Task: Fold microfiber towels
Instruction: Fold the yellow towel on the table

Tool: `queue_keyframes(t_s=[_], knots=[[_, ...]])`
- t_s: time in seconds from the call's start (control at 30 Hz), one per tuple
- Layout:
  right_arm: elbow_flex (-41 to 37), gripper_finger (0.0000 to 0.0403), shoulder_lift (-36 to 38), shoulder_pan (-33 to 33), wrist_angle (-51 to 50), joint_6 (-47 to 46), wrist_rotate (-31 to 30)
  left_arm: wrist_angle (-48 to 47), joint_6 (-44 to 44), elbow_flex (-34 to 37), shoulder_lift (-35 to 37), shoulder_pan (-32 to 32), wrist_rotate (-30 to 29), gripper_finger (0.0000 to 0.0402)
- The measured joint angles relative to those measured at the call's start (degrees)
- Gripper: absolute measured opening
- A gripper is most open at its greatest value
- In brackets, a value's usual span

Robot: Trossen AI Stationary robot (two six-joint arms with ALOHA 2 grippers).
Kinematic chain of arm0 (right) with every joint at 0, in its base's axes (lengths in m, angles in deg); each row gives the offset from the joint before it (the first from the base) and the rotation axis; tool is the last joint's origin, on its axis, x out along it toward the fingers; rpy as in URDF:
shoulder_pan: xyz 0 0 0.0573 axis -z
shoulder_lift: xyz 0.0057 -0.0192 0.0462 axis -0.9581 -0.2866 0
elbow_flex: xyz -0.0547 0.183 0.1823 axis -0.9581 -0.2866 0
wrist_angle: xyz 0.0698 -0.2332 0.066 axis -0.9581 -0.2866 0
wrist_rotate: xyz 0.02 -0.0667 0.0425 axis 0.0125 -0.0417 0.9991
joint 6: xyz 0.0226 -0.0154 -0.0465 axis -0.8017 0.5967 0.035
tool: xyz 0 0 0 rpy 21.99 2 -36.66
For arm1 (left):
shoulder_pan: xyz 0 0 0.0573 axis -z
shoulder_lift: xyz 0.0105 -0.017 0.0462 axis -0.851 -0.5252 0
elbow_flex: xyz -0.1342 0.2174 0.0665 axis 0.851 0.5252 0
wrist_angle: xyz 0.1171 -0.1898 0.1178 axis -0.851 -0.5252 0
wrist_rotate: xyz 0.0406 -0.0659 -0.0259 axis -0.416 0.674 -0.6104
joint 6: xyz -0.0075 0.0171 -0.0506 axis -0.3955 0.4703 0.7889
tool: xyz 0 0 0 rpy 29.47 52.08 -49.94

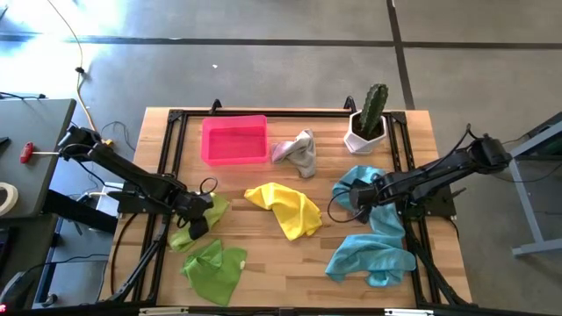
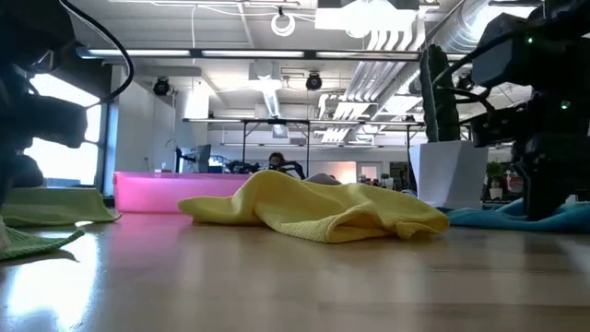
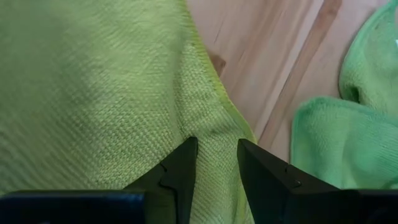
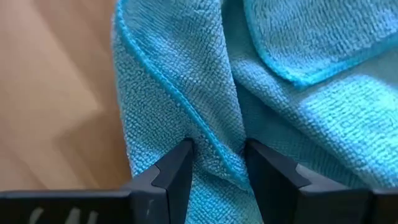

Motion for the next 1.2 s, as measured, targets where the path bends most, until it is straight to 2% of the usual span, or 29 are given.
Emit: queue_keyframes(t_s=[0.13,0.23,0.3,0.43,0.63,0.73,0.83,0.97,1.2], knots=[[0.12,0.0142,0.02,0.00,-7.34,-3.66,0.20,0.10,0.24,0.37,1.52,0.02,-0.06,0.0112],[1.84,0.0142,-0.35,0.02,-16.51,-4.97,-0.09,0.00,0.20,0.48,2.65,0.02,-0.58,0.0112],[4.63,0.0142,-0.19,0.02,-21.84,-5.50,-2.28,-0.04,0.20,0.52,3.30,0.09,-1.86,0.0112],[10.77,0.0142,-0.20,0.00,-25.00,-4.66,-6.46,0.64,0.15,0.59,4.34,0.04,-6.71,0.0112],[18.19,0.0142,-0.17,-0.75,-16.80,0.33,-9.94,6.97,-3.89,0.63,6.21,-0.01,-13.83,0.0113],[19.06,0.0142,-0.17,-2.64,-7.01,4.67,-9.24,16.12,-8.63,0.56,6.55,-0.01,-14.47,0.0113],[19.06,0.0142,-0.20,-5.16,1.67,6.45,-5.94,28.09,-12.78,0.49,6.59,0.02,-14.49,0.0113],[19.06,0.0142,-0.40,-10.51,8.30,3.94,-3.26,41.07,-16.72,0.36,5.41,1.04,-15.20,0.0113],[19.06,0.0142,-6.19,-20.62,14.42,-1.55,-3.61,48.94,-18.88,0.37,-3.65,7.08,-17.66,0.0113]])
